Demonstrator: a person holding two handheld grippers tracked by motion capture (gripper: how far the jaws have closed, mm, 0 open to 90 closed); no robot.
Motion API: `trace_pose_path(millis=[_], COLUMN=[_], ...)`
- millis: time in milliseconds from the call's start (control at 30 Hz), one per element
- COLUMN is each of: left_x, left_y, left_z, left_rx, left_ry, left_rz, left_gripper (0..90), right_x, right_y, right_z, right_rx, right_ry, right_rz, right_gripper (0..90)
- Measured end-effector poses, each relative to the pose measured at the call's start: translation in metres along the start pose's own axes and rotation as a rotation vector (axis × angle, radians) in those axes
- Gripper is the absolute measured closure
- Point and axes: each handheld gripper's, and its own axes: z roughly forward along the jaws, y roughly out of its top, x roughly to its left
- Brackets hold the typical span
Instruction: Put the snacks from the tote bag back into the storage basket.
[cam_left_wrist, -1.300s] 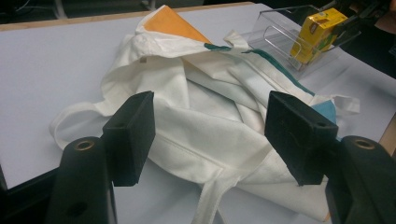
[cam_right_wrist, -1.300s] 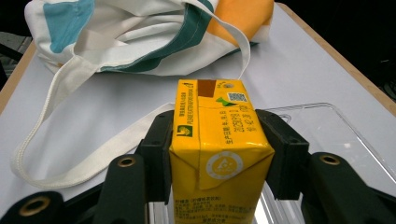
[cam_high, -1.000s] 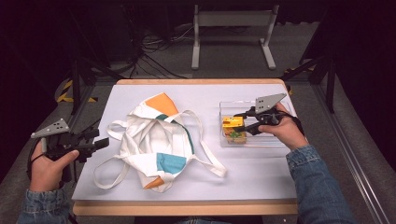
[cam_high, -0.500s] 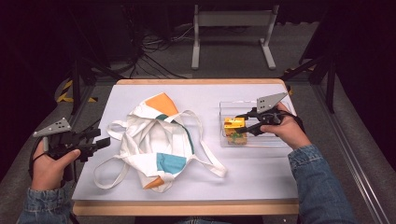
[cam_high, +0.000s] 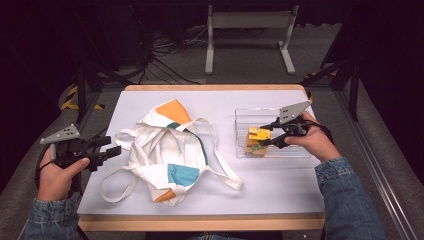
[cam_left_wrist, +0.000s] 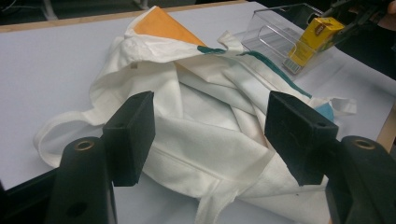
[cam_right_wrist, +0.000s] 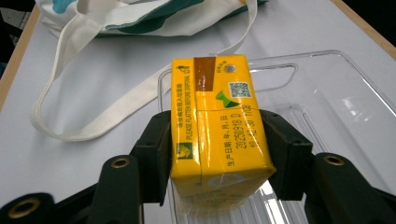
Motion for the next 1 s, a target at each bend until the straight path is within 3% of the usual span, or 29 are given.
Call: trace_pose_path(millis=[167, 367, 467, 633, 833, 933, 1000], left_x=[-0.001, -0.001, -0.001, 0.0, 0.0, 0.0, -0.001], left_y=[0.0, 0.0, 0.0, -0.001, -0.002, -0.002, -0.002], left_z=[0.001, 0.001, 0.001, 0.0, -0.002, -0.003, -0.003], left_rx=[-0.002, 0.002, 0.002, 0.004, 0.012, 0.007, 0.007], left_ry=[-0.001, -0.001, -0.002, 0.003, 0.0, 0.001, 0.003], left_rz=[-0.003, 0.0, -0.002, 0.0, 0.011, 0.017, 0.018], left_gripper=[34.4, 34.4, 34.3, 34.2, 33.3, 33.0, 32.4], right_x=[0.001, 0.004, 0.006, 0.014, 0.028, 0.033, 0.04], right_y=[-0.001, 0.004, 0.01, 0.022, 0.036, 0.037, 0.038], right_z=[-0.002, -0.005, -0.01, -0.019, -0.036, -0.041, -0.05], right_rx=[-0.006, -0.027, -0.055, -0.085, -0.12, -0.142, -0.161], right_ry=[-0.007, -0.026, -0.055, -0.072, -0.13, -0.134, -0.172], right_rz=[0.006, 0.032, 0.071, 0.088, 0.106, 0.148, 0.165], right_gripper=[46.3, 36.2, 29.6, 25.6, 21.4, 21.3, 21.3])
